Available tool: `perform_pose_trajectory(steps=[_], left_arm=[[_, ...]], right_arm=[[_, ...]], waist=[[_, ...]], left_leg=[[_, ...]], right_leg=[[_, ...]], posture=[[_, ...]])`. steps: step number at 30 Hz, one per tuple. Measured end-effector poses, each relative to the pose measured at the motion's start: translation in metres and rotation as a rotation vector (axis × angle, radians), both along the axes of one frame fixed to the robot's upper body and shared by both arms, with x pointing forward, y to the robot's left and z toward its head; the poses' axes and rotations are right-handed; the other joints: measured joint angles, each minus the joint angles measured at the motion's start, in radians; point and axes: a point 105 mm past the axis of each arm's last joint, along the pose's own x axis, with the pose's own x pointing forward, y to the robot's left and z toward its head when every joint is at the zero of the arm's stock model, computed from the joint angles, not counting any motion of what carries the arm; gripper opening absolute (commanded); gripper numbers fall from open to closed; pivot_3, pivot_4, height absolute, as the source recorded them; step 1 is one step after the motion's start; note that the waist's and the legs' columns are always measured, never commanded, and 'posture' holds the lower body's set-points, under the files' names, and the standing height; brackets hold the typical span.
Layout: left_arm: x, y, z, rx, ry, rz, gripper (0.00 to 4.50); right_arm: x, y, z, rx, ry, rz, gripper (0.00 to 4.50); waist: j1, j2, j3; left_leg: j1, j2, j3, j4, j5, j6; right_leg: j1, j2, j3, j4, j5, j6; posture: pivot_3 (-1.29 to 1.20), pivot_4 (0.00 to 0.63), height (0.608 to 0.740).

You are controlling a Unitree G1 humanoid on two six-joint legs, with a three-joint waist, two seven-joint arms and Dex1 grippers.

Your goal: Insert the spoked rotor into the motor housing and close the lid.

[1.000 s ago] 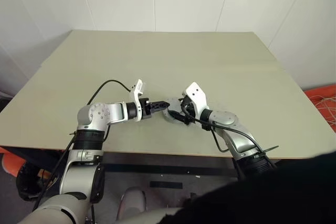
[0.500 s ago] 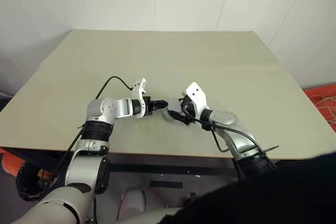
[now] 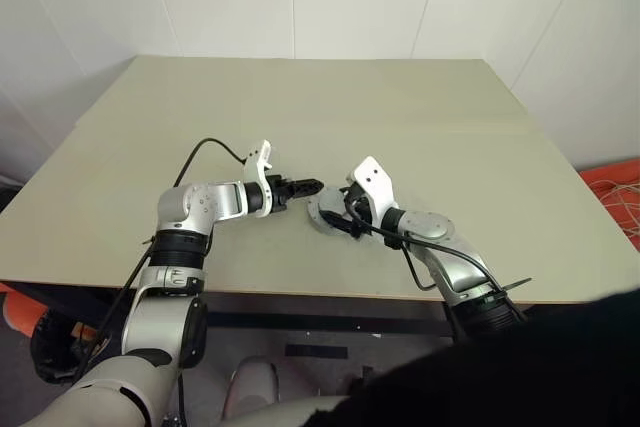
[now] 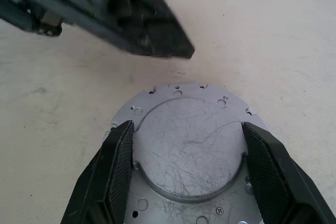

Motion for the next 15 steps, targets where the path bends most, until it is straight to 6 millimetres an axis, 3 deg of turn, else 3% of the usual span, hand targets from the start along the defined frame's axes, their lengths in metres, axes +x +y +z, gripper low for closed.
perform_pose_trajectory(steps=[5,10,13,15], left_arm=[[-0.003,-0.017,0.017,-0.070,-0.040,-0.050,4.48],[-0.007,-0.025,0.015,-0.013,-0.070,-0.079,4.48],[-0.007,-0.023,0.012,-0.015,-0.068,-0.070,3.95],[-0.007,-0.023,0.012,-0.016,-0.064,-0.067,3.29]], right_arm=[[0.000,0.000,0.000,0.000,0.000,0.000,3.13],[0.000,0.001,0.000,0.003,-0.002,0.002,3.13],[-0.001,0.001,0.001,0.003,-0.003,0.002,3.13],[-0.001,0.001,0.001,0.003,-0.003,0.002,3.13]], waist=[[0.000,0.000,0.000],[-0.002,0.000,0.001],[-0.002,0.000,0.001],[-0.002,0.000,0.001]], left_leg=[[0.000,0.000,0.000,0.000,0.000,0.000],[0.000,0.000,0.001,-0.001,0.000,0.000],[-0.001,0.000,0.001,-0.001,0.000,0.000],[-0.001,0.000,0.001,-0.001,0.000,0.000]], right_leg=[[0.000,0.000,0.000,-0.001,0.000,0.000],[-0.001,0.000,0.000,-0.001,0.000,0.000],[-0.002,0.000,0.000,-0.001,0.000,0.000],[-0.002,0.000,0.000,-0.001,0.000,0.000]], posture=[[0.00,0.000,0.740],[0.00,0.000,0.740],[0.00,0.000,0.740],[0.00,0.000,0.740]])
